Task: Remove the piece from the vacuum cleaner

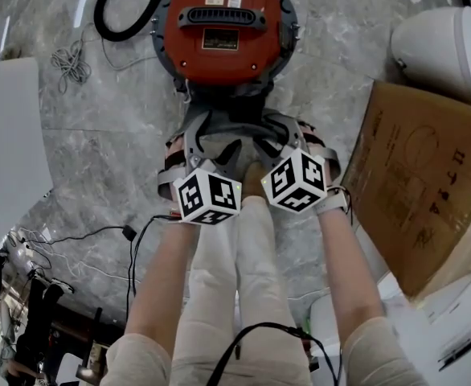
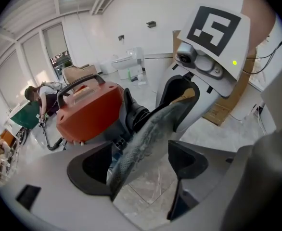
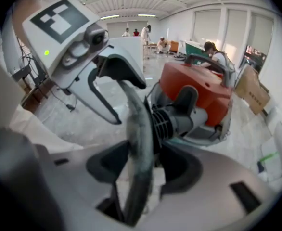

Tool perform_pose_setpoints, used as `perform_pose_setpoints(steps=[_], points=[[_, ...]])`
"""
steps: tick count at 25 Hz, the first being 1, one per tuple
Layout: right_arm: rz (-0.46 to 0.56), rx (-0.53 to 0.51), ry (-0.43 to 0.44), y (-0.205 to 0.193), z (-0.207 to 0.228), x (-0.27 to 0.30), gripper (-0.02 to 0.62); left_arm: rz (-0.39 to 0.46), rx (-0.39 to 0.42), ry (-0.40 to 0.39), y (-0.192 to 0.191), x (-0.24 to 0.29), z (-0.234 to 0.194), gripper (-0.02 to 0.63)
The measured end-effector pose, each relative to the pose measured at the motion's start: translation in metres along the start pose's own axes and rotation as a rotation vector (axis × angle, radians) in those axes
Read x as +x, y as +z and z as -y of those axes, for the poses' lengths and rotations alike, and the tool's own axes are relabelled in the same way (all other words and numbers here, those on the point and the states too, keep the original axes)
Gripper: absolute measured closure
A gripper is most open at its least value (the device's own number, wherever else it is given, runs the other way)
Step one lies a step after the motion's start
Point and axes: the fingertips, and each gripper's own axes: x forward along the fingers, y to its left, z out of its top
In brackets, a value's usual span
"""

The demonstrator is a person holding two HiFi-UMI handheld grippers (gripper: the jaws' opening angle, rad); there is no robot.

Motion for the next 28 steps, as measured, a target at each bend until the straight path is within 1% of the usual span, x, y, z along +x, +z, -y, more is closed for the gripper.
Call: perform_pose_setpoints(steps=[2,5,6,7,8,9,12,20,28], points=[[0.004,0.002,-0.008,0.000,0.002,0.000,0.388,-0.023,0.034,0.003,-0.005,0.002,0.003,0.222],[0.013,-0.003,-0.030,-0.001,0.004,0.000,0.429,-0.087,0.121,0.032,-0.014,0.005,0.005,0.233],[0.017,-0.006,-0.038,-0.001,0.004,0.000,0.445,-0.099,0.142,0.055,-0.016,0.005,0.004,0.258],[0.022,-0.010,-0.046,-0.001,0.005,-0.001,0.457,-0.104,0.149,0.079,-0.016,0.005,0.002,0.312],[0.027,-0.013,-0.054,-0.001,0.006,-0.001,0.465,-0.104,0.143,0.100,-0.017,0.004,-0.001,0.367],[0.032,-0.016,-0.060,-0.001,0.006,-0.002,0.477,-0.100,0.129,0.115,-0.017,0.003,-0.003,0.408],[0.041,-0.023,-0.068,-0.002,0.007,-0.003,0.494,-0.089,0.090,0.143,-0.017,0.001,-0.009,0.509],[0.048,-0.062,-0.081,-0.002,0.003,-0.005,0.542,-0.086,0.084,0.119,-0.022,-0.001,-0.004,0.566],[0.047,-0.072,-0.090,-0.002,0.002,-0.005,0.552,-0.083,0.045,0.110,-0.024,-0.002,-0.003,0.569]])
